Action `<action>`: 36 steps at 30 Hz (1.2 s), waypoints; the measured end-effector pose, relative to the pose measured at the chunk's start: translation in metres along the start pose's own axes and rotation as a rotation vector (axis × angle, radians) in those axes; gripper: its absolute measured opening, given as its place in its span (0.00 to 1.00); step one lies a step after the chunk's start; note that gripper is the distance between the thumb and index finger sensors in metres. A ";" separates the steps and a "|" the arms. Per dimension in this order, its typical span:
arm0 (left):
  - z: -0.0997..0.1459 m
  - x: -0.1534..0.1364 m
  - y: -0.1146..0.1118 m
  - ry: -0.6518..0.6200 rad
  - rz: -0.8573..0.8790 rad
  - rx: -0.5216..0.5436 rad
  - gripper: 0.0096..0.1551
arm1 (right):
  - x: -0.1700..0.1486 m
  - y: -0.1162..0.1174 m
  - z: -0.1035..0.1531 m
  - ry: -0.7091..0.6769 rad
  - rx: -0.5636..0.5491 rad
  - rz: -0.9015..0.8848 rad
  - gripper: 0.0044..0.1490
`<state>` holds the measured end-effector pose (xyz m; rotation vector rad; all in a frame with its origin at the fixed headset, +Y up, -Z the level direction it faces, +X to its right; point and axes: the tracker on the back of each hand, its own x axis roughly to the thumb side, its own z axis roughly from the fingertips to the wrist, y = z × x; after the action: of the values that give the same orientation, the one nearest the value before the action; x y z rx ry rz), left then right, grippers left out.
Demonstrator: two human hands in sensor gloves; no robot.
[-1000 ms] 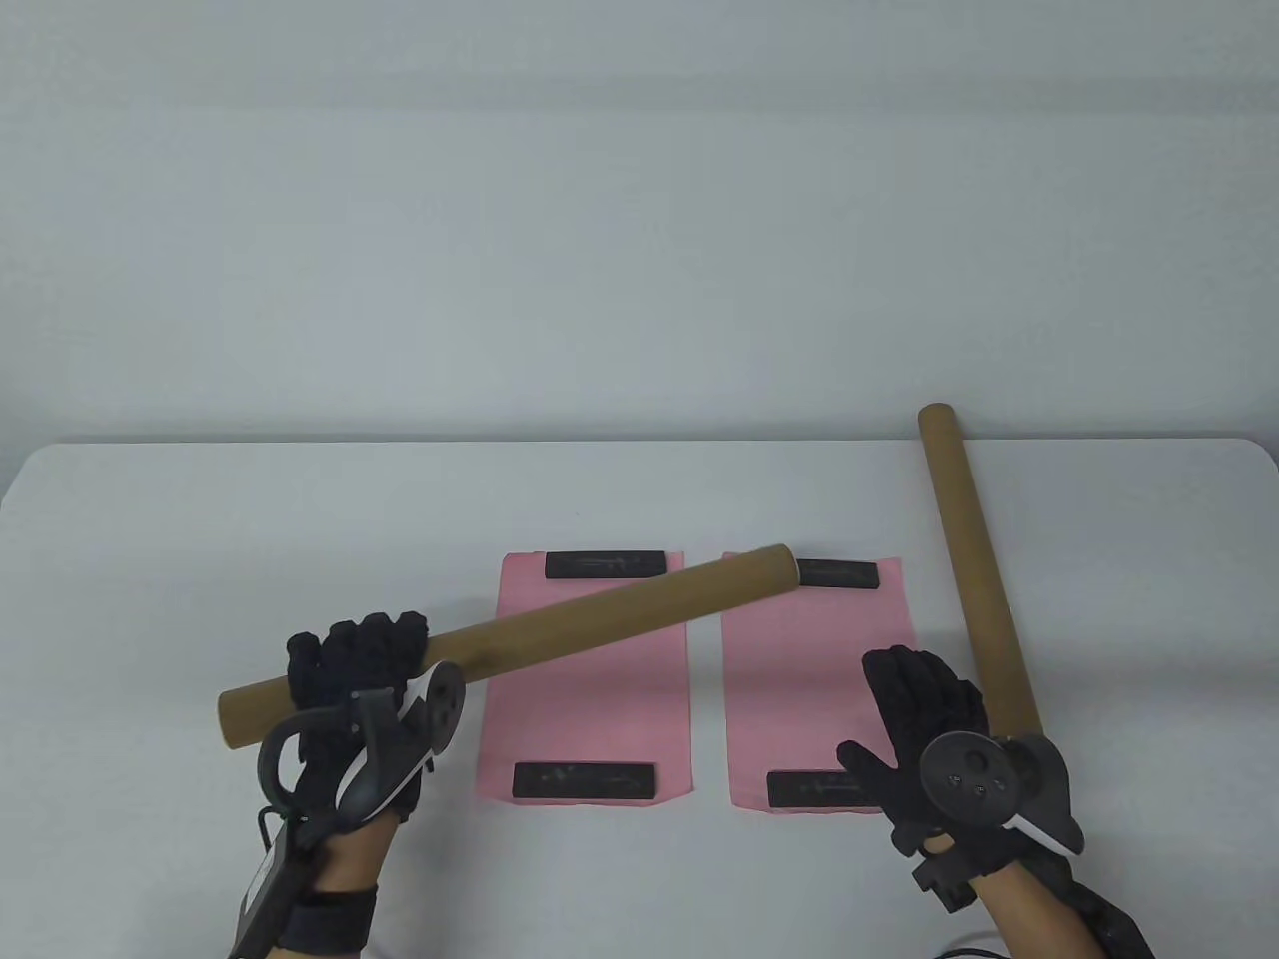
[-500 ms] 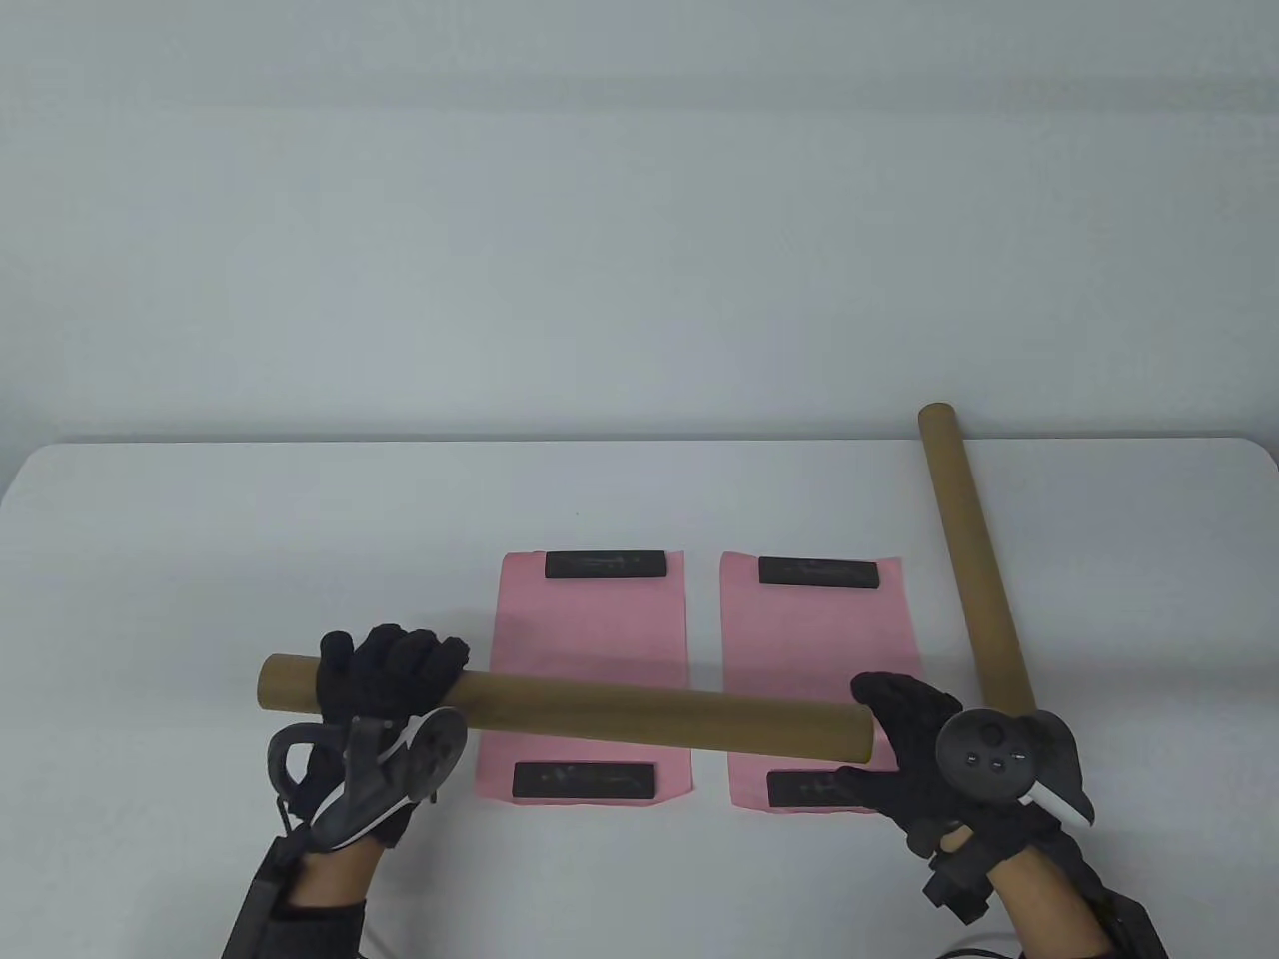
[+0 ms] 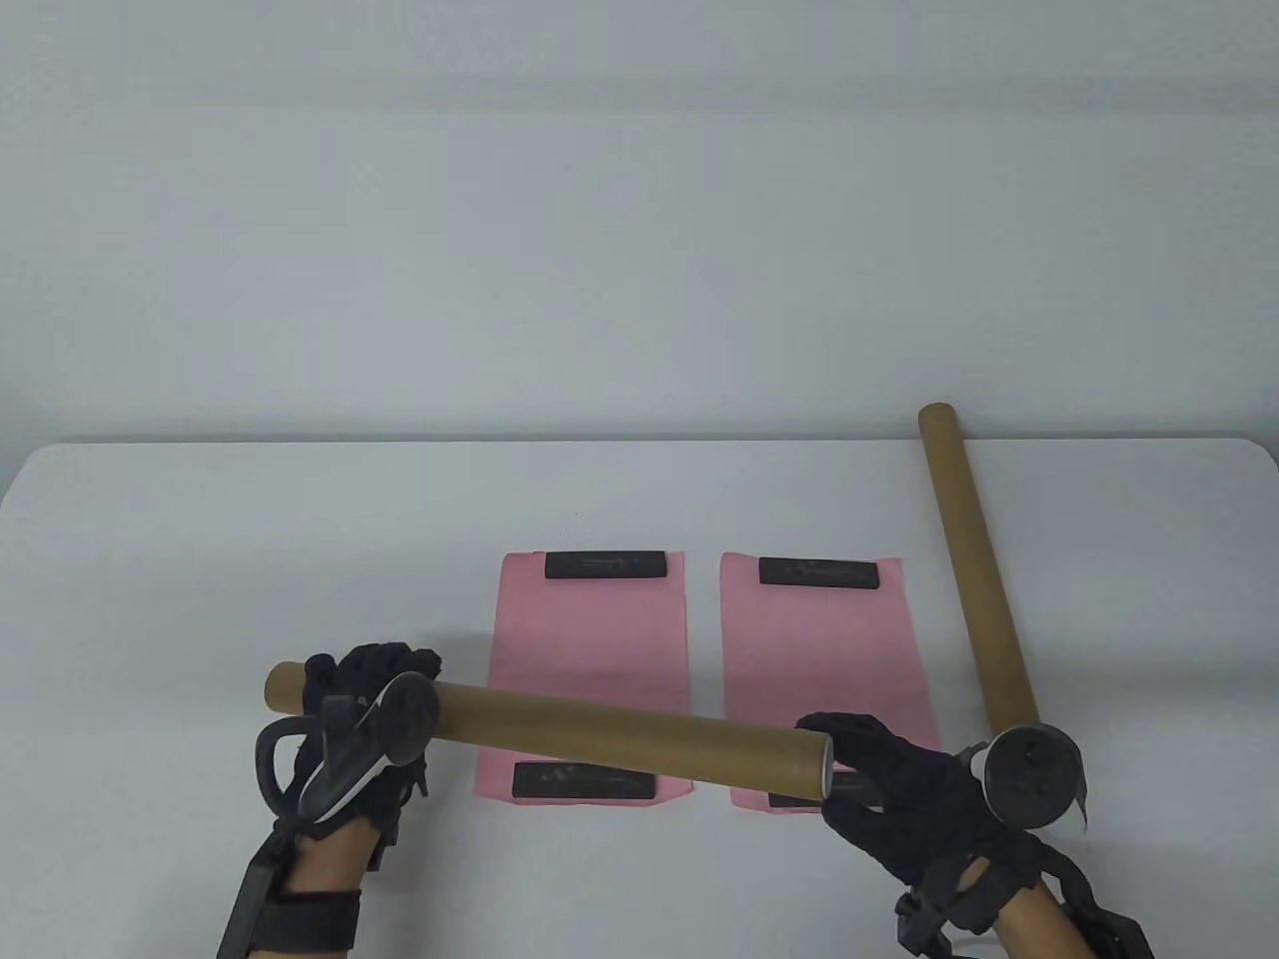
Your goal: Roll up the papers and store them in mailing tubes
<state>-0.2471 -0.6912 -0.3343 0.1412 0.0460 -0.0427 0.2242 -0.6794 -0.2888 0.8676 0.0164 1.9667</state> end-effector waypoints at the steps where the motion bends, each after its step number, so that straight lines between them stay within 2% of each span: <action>1: 0.000 0.000 0.000 0.002 -0.003 -0.001 0.39 | -0.001 0.000 0.000 0.000 0.007 0.006 0.41; 5: 0.002 0.000 0.002 0.020 -0.010 0.019 0.39 | -0.005 0.001 0.000 0.020 0.003 -0.037 0.36; 9: 0.003 0.002 0.004 0.017 -0.022 0.037 0.39 | -0.007 -0.001 0.000 0.053 -0.029 -0.030 0.39; 11: 0.006 0.006 0.008 0.003 -0.027 0.057 0.39 | -0.009 -0.003 0.000 0.072 -0.047 -0.015 0.34; 16: 0.012 0.011 0.019 0.007 -0.046 0.106 0.39 | -0.018 -0.011 0.001 0.096 -0.076 -0.126 0.30; 23: 0.014 0.017 0.021 -0.014 -0.088 0.123 0.39 | -0.021 -0.015 0.004 0.203 -0.185 0.140 0.27; 36: 0.023 0.038 0.032 -0.075 -0.088 0.152 0.40 | -0.024 -0.040 0.011 0.317 -0.373 0.344 0.25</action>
<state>-0.2070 -0.6643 -0.3086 0.2893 -0.0258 -0.1392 0.2679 -0.6799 -0.3076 0.3247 -0.3243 2.3113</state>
